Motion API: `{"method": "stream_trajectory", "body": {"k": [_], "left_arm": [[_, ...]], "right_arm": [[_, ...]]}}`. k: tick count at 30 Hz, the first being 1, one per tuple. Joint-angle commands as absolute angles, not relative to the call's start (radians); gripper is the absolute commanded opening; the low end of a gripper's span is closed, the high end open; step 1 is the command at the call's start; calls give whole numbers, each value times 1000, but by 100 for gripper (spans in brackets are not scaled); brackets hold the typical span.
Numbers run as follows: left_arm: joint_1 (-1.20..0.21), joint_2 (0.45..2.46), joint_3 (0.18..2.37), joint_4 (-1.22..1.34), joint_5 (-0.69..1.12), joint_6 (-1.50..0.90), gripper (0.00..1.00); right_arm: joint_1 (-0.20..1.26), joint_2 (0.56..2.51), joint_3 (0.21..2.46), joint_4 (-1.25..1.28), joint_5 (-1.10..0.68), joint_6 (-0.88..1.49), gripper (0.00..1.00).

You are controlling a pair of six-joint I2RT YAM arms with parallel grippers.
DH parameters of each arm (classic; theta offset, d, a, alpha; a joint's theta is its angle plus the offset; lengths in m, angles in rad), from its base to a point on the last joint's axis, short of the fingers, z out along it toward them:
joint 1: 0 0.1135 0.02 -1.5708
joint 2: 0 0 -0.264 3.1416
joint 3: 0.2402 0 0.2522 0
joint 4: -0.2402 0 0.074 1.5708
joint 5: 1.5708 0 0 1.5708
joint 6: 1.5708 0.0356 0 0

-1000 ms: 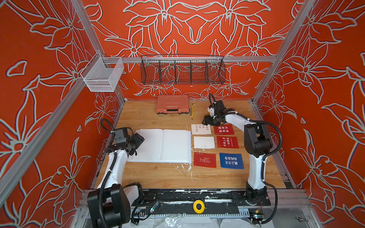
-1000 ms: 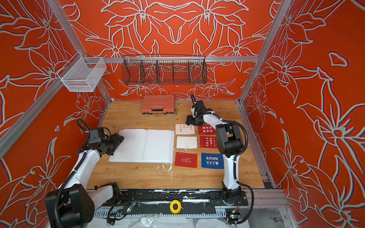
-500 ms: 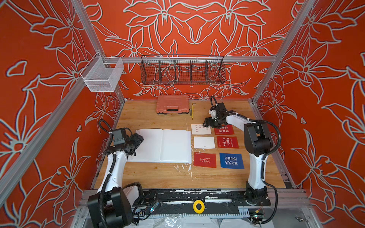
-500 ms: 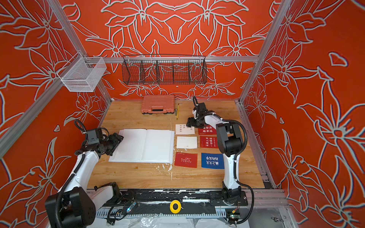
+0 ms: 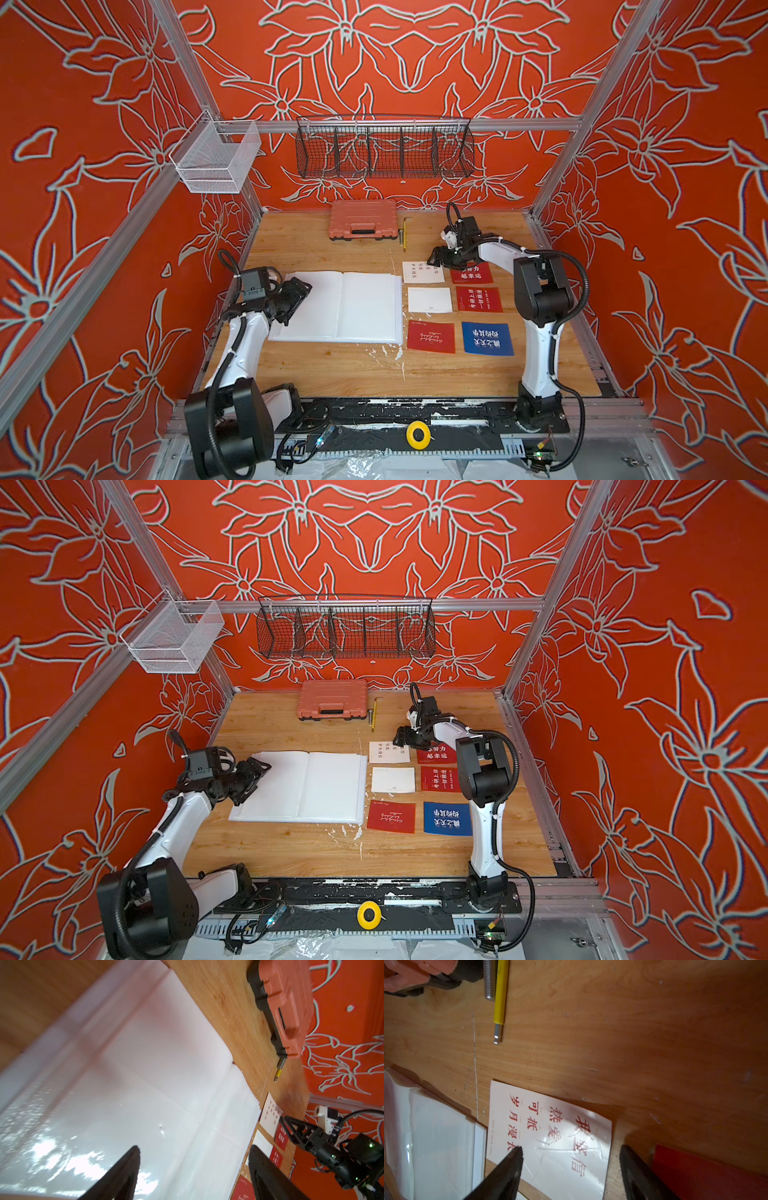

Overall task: Place the photos into the photo albums
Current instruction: Pick up the photo at the center of the board.

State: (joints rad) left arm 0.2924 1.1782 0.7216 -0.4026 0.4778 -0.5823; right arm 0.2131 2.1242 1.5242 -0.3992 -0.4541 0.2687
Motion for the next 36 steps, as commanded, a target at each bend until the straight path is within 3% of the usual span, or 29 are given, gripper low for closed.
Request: {"method": "stream_trajectory", "body": {"k": [1,7,19,36], "left_arm": [[162,1259,817,-376,530,-541,80],[-70,1522,1052,-381,510,-533,76],[-288,2089,1628,-462,697,-524,60],[-374,2324,1922,-619,591,-530,49]], "right_arm": [[211,2156,1530,-424,-467,261,76],[211,2155,1531,-435,-465,269,76],[210,2152,1516,-432,-482,291,72],[209,2127,1486,-442,-460,290,62]]}}
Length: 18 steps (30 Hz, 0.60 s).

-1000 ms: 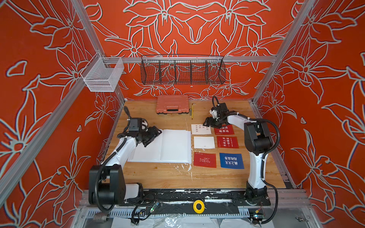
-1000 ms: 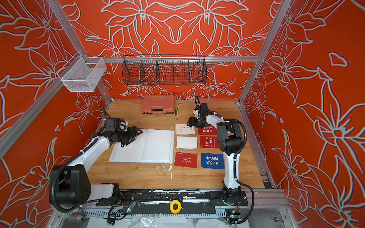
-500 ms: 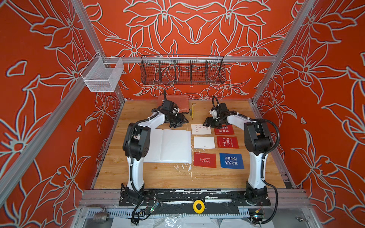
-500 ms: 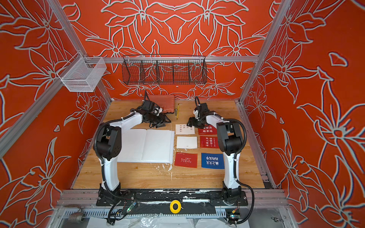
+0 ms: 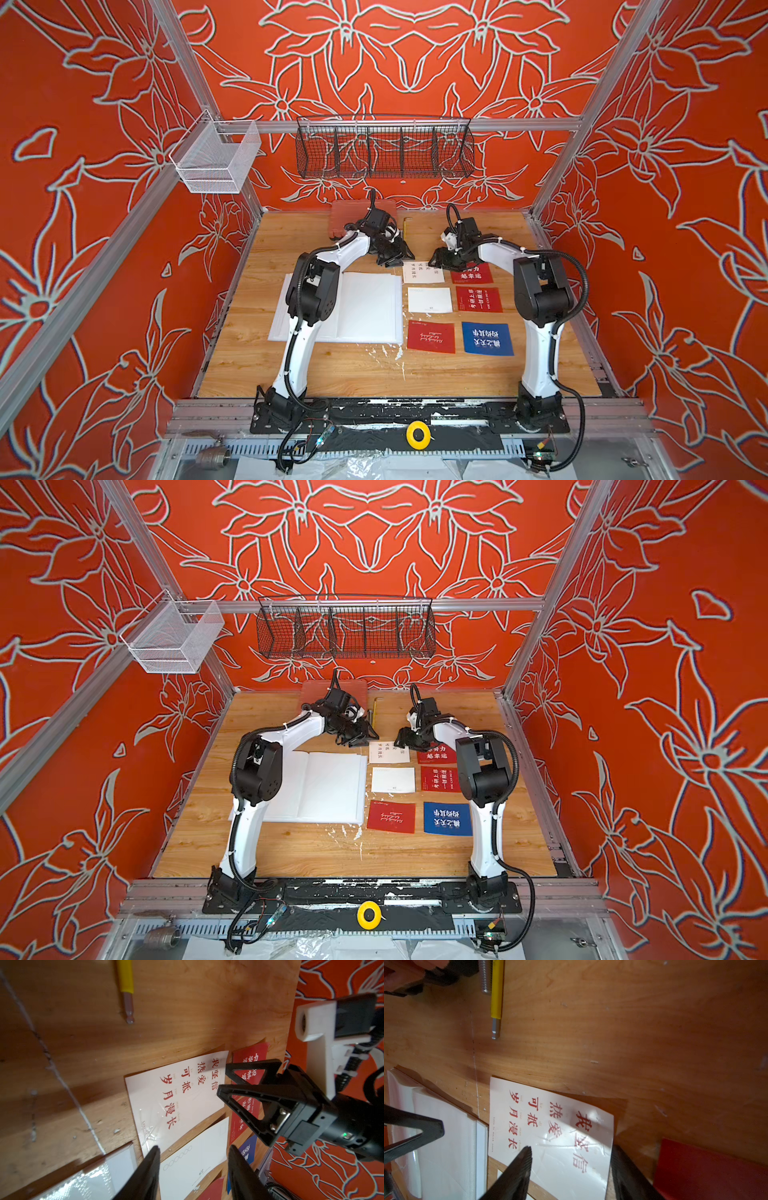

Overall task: Place the photos into the photo albums
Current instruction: Pick up the photo at the center of the board.

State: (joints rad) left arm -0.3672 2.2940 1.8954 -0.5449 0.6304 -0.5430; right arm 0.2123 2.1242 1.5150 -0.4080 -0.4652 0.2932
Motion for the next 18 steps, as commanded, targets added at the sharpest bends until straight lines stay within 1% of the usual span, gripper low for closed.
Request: {"method": "stream_trajectory", "body": {"k": [1,3,9,13,16,18], "left_arm": [[-375,2331,1931,-633,581,-526,49],[-380,2345,1948,-656,565,-522,46],[-392,2405,2018,-692,553,-510,46],[-400,2433,2063,-724,516,-501,45],[-403,2445,2089,-768,469,-489,41],[-404,2437,2083,-779,438,-481,41]], "right_arm": [[209,2126,1484,-440,-462,291,62],[209,2125,1483,-440,-464,291,62],[209,2127,1482,-432,-478,302,59],[209,2128,1475,-428,-482,305,57],[211,2128,1471,-428,-483,305,56],[210,2128,1470,-427,-484,305,56]]}}
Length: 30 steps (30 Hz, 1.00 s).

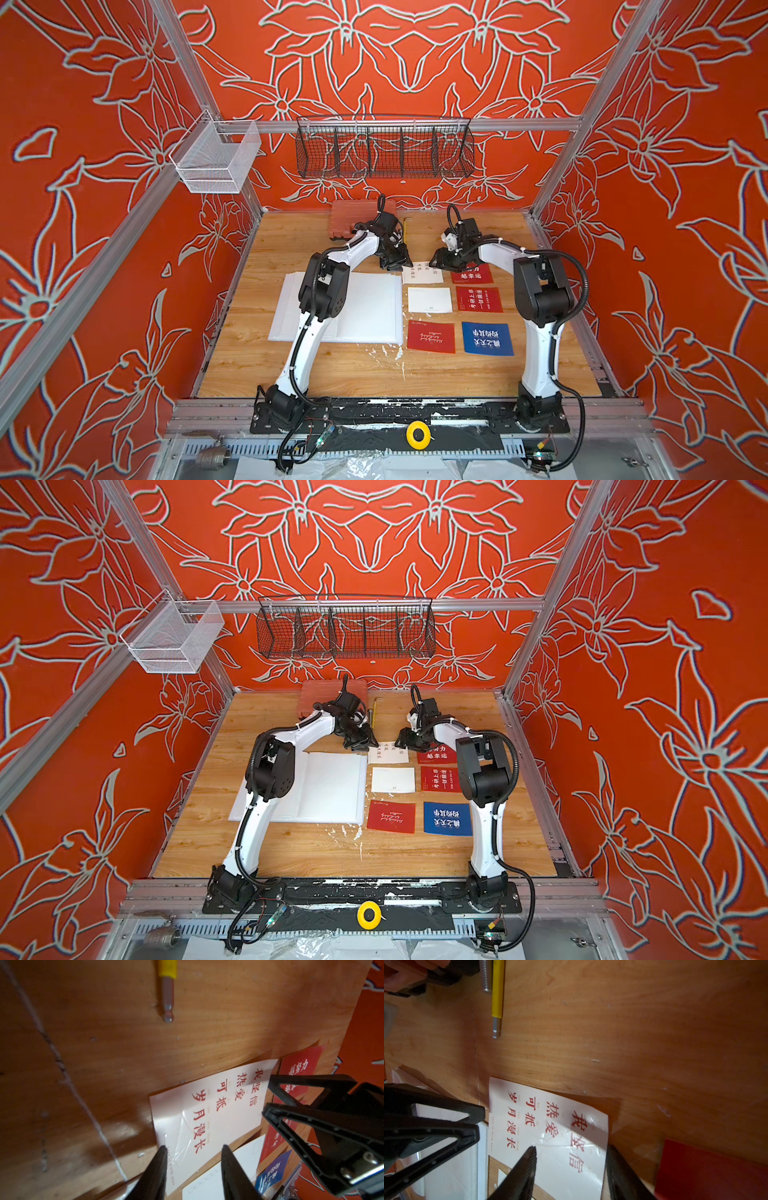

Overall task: Place the photos into the photo albums
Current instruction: Pick up the photo at the center of the board.

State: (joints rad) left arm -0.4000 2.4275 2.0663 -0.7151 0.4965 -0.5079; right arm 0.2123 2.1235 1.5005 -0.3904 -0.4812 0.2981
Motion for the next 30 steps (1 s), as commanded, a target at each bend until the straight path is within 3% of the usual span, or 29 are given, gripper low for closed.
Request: {"method": "stream_trajectory", "body": {"k": [1,14,30], "left_arm": [[-404,2428,2072,-778,425,-479,41],[-405,2461,2119,-811,415,-464,40],[-419,2500,2143,-904,388,-436,27]], "right_arm": [[210,2125,1470,-427,-483,304,56],[210,2125,1476,-436,-479,301,56],[209,2108,1441,-378,-582,334,56]]}}
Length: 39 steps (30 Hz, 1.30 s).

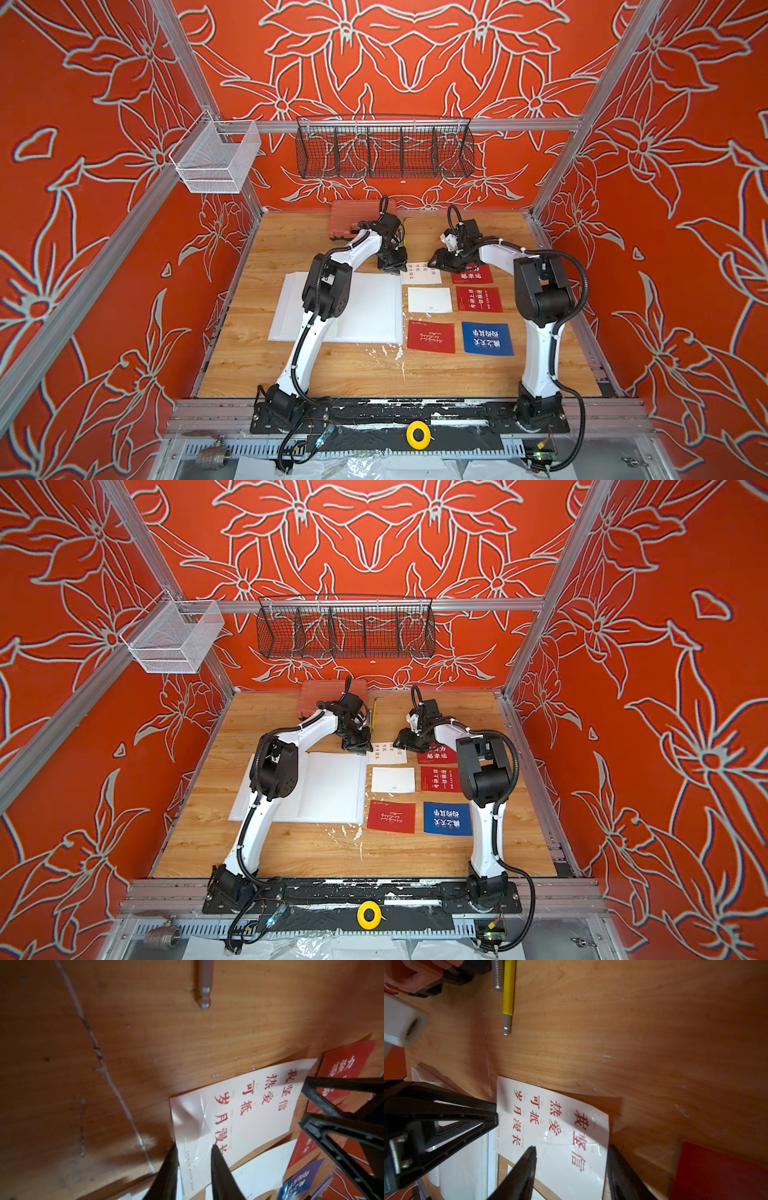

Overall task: Place the photos into the photo albums
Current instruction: Pick up the photo at the center of the board.

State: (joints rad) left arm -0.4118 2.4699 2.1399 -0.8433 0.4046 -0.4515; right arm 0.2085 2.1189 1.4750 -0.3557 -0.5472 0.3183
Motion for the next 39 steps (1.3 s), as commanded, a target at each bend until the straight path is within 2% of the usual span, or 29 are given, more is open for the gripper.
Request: {"method": "stream_trajectory", "body": {"k": [1,13,31,39], "left_arm": [[-419,2499,2137,-902,385,-438,27],[-419,2497,2111,-905,358,-469,21],[-419,2511,2100,-915,334,-500,20],[-419,2517,2098,-914,330,-508,20]], "right_arm": [[209,2105,1439,-375,-588,338,56],[197,2075,1393,-333,-640,367,52],[131,2056,1298,-149,-835,510,44],[109,2044,1268,-75,-886,572,43]]}}
